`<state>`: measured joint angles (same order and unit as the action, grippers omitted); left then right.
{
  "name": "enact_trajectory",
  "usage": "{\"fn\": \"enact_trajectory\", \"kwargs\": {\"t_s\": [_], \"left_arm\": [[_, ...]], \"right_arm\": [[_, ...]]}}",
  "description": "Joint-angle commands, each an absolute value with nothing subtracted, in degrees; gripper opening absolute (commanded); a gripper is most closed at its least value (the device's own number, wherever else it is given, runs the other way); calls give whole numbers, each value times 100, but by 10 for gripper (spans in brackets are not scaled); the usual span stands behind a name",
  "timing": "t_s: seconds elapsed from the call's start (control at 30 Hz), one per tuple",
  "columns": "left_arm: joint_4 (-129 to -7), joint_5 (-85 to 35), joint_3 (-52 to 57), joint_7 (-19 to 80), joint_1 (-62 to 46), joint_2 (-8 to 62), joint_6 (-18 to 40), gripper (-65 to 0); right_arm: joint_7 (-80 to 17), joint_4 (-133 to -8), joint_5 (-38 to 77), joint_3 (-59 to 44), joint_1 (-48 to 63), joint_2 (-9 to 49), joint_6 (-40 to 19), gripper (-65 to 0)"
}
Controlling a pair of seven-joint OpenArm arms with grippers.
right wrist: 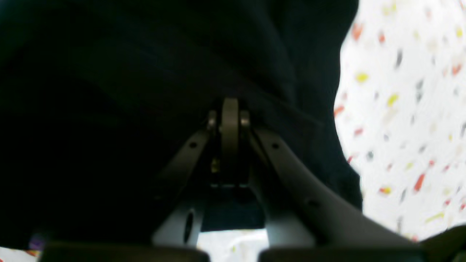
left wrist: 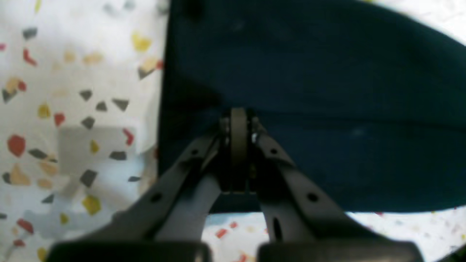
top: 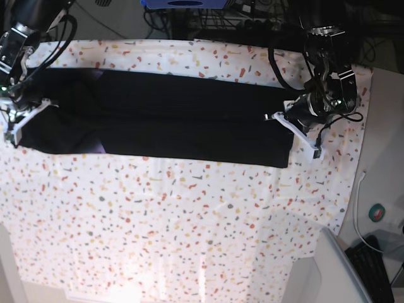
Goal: Layout the t-shirt on the table in an organized manner, then fold the t-shirt properly
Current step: 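Regrasp the folded shirt edge with both grippers and pull it flat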
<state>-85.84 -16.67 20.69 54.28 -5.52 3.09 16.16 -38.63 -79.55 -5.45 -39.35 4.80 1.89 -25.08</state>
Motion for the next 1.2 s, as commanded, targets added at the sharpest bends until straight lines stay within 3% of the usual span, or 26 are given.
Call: {"fn": "enact_trajectory", "kwargs": {"t_s": [0.0,0.33,0.7,0.83,1.17], "left_arm": [[-8532,-1754,2026,5165,-444,330,1622,-650],[-7477,-1059,1508,4426,-127,426,1604,-650],[-6695,-1033,1464,4435,752,523,1604,-650],[-7301,-1042,1508,4505,532,523,1604,-650],[-9596,-1103,1640,5877,145,541,1604,-650]], "right_arm": [[-3688,-7925,-497,-3969,435,251,-2501,-650],[-3327,-7495,-497,-3925,277,259,-2501,-650],[-3363,-7275,-514,-3969,110,224,-2501,-650],[-3327,-7345,-505,-3978,136,259,-2501,-650],[-3363,-8488,-497,-3969,233,251,-2510,-650]]}}
